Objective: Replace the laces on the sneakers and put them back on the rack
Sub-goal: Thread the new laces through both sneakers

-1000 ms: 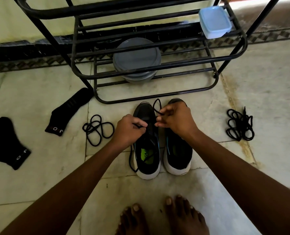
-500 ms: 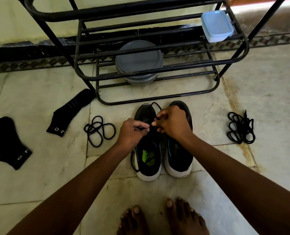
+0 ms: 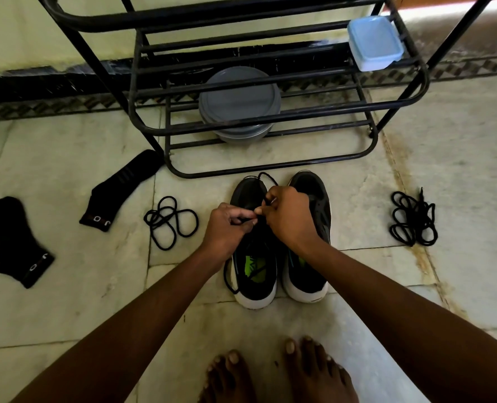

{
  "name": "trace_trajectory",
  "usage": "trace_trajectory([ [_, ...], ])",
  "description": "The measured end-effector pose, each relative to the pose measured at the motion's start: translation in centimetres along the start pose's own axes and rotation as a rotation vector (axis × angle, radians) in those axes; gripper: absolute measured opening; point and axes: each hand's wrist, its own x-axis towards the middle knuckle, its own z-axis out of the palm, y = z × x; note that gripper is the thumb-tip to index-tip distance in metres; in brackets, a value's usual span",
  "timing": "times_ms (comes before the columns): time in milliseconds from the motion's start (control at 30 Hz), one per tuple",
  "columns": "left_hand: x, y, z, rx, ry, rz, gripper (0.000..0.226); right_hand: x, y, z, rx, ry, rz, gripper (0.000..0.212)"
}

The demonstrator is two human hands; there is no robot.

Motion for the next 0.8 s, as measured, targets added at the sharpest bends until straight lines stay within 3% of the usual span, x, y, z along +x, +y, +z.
trace_trajectory([
  [367,0.1,-0.4,0.3,0.011,0.011,0.008,0.021,0.0,-0.1,0.8,-0.05,-0.043,0.012,0.043],
  [800,0.4,-0.8,0.4,0.091,-0.001,0.022,0.022,-1.3,-0.3,0.1,-0.086,-0.016,-0.007,0.031],
])
